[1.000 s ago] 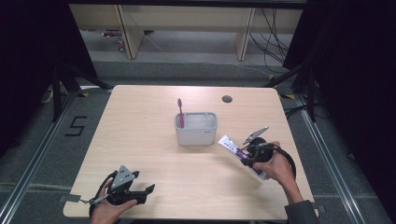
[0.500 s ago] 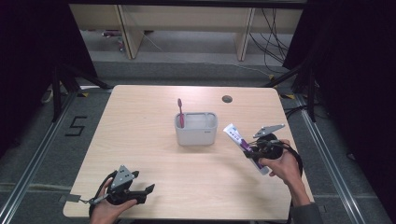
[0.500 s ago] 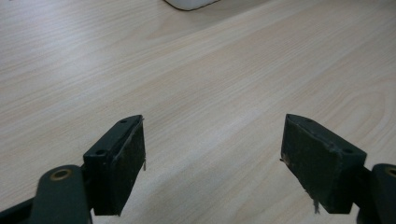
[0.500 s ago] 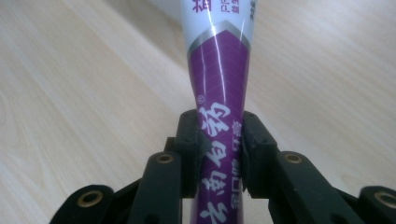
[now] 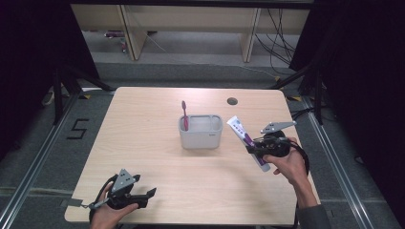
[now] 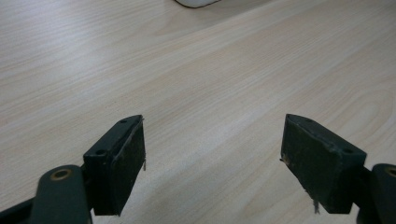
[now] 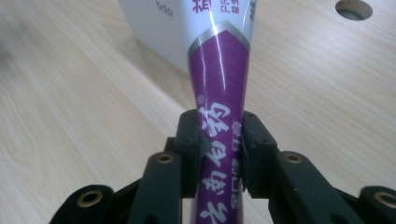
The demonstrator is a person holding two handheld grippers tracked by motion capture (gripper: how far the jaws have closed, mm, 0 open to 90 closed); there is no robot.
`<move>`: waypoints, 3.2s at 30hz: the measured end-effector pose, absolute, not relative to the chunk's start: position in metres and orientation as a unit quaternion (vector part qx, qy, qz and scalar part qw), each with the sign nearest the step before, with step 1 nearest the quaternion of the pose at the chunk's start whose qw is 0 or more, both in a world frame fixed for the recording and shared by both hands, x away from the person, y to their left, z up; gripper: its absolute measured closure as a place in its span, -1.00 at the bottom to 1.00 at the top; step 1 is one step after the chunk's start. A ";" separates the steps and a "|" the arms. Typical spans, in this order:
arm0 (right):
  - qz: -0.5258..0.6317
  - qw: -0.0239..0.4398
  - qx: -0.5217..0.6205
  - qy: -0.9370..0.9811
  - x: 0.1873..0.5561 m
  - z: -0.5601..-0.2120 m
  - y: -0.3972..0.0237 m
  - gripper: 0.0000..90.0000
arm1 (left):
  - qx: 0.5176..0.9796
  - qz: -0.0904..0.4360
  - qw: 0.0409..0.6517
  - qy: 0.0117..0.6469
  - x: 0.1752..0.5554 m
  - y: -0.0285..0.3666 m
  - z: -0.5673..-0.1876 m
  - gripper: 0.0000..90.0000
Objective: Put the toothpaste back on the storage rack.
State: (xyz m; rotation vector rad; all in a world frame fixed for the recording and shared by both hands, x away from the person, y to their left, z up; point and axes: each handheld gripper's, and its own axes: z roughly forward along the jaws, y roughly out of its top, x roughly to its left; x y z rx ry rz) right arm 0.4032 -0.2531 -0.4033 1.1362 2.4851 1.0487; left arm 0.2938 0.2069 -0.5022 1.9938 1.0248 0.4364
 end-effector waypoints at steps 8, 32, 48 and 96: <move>0.384 0.125 0.380 0.832 0.411 -0.393 -0.249 0.61 | 0.787 0.173 0.419 0.417 0.293 0.206 -0.503 -0.53; 0.458 0.134 0.362 0.800 0.431 -0.371 -0.213 0.61 | 0.782 0.177 0.420 0.426 0.290 0.217 -0.503 -0.53; 0.478 0.134 0.344 0.797 0.449 -0.363 -0.181 0.61 | 0.789 0.170 0.416 0.420 0.288 0.214 -0.507 -0.53; 0.526 0.143 0.336 0.768 0.503 -0.364 -0.126 0.61 | 0.792 0.166 0.417 0.414 0.286 0.214 -0.507 -0.53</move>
